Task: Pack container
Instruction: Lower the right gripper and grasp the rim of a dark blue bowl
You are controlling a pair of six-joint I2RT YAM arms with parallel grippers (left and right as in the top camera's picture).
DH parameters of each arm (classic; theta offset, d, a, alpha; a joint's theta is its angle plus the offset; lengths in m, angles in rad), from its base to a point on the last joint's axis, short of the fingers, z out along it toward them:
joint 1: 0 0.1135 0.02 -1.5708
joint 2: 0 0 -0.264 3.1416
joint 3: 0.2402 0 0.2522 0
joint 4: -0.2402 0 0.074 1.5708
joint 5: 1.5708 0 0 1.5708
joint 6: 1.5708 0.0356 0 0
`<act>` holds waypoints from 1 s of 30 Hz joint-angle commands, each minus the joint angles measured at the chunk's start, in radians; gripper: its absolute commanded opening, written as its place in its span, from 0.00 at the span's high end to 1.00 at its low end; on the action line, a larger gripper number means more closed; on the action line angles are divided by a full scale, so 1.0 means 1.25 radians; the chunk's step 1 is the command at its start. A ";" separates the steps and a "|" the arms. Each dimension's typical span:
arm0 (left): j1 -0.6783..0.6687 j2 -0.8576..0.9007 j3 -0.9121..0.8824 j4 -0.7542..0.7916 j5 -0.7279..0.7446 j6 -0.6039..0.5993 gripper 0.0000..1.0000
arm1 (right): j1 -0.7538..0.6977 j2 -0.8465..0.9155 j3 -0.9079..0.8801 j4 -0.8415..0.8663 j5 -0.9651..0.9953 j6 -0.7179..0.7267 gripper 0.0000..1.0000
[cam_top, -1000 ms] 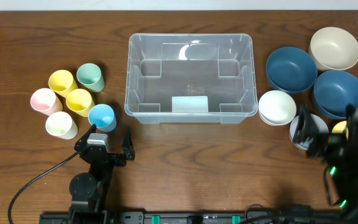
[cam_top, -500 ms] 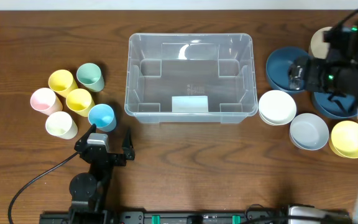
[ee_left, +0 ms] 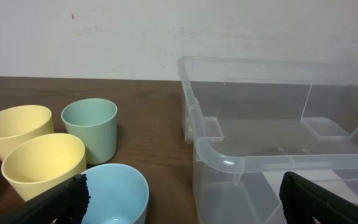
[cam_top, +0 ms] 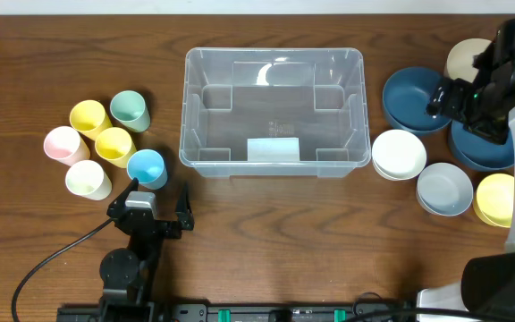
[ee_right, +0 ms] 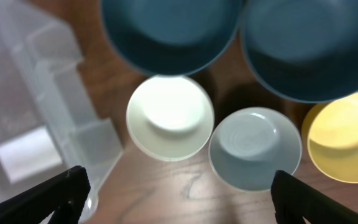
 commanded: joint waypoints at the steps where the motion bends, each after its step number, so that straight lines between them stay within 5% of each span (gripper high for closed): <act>1: 0.005 -0.005 -0.014 -0.026 0.012 -0.004 0.02 | -0.002 0.008 -0.039 0.039 0.053 0.104 0.06; 13: 0.005 -0.005 -0.014 -0.026 0.012 -0.004 0.02 | -0.002 0.010 -0.273 0.306 0.052 0.257 0.17; 30: 0.005 -0.005 -0.014 -0.026 0.012 -0.004 0.02 | -0.002 0.011 -0.551 0.676 0.052 0.293 0.36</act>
